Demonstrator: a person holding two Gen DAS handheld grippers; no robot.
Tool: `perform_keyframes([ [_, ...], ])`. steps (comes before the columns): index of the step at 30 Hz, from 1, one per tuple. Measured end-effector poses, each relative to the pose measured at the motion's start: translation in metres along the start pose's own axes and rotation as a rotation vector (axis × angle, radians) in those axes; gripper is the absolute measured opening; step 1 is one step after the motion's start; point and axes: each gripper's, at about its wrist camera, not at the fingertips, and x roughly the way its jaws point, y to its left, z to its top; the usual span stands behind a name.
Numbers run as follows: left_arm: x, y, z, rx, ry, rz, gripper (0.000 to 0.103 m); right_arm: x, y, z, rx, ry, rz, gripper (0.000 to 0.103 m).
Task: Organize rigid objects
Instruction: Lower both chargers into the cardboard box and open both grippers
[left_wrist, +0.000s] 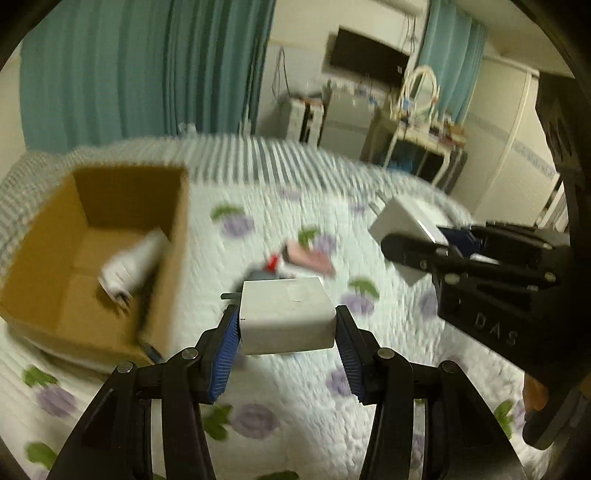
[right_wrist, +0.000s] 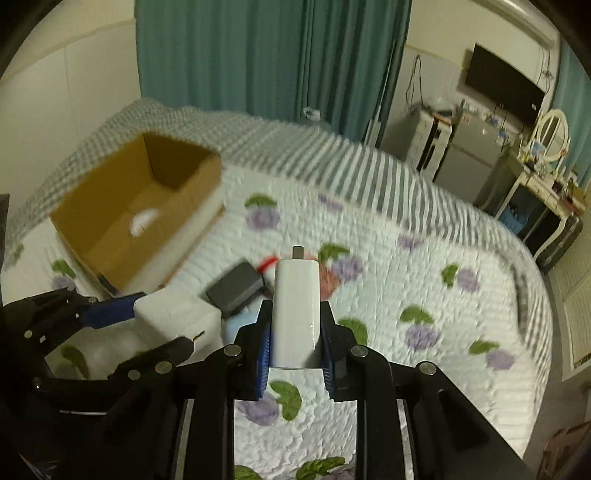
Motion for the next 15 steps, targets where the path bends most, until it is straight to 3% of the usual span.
perform_keyframes([
  [7, -0.037, 0.052, 0.039, 0.002, -0.122, 0.105, 0.051, -0.039, 0.038, 0.055, -0.037, -0.121, 0.035, 0.022],
  [15, -0.021, 0.130, 0.047, -0.013, -0.082, 0.240, 0.051, -0.006, 0.099, 0.097, -0.067, -0.134, 0.157, 0.022],
])
